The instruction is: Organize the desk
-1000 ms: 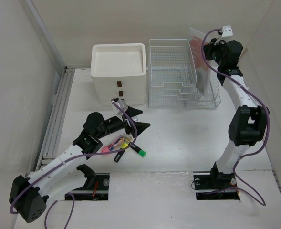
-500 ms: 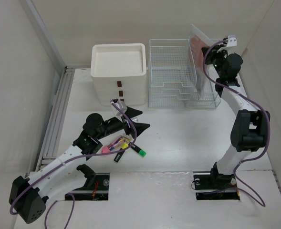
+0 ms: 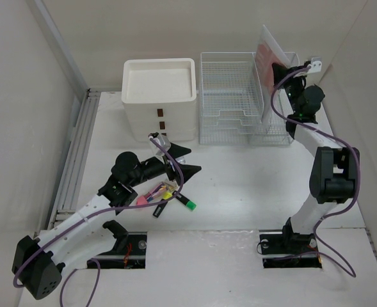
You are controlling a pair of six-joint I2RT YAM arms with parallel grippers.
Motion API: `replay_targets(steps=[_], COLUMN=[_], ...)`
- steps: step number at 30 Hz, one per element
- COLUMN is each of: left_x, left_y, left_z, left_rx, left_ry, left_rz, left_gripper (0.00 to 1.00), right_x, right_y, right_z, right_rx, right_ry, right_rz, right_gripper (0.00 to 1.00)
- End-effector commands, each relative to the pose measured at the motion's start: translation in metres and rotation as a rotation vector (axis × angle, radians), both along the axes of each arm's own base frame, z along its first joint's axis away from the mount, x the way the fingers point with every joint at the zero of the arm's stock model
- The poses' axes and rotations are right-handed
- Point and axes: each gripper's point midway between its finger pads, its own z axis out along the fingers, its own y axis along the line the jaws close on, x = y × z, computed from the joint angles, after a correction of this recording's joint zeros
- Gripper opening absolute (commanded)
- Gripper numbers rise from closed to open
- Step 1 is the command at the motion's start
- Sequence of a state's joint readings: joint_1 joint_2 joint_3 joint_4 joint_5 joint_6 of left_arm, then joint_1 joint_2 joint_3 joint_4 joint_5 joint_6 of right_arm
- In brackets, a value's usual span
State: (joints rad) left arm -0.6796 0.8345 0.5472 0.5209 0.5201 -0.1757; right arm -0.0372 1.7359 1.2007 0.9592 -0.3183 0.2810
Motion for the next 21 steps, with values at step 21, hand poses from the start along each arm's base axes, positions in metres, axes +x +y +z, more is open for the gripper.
replay_targets(steps=[21], left_x=[-0.005], left_y=[-0.002], left_z=[0.016], left_rx=[-0.039], left_ry=[-0.044], left_rz=[-0.023], left_gripper=[0.73], right_x=[0.000], right_y=[-0.002], right_z=[-0.003], right_rx=[-0.188], right_ry=[-0.142], right_rz=[0.000], right_gripper=[0.00])
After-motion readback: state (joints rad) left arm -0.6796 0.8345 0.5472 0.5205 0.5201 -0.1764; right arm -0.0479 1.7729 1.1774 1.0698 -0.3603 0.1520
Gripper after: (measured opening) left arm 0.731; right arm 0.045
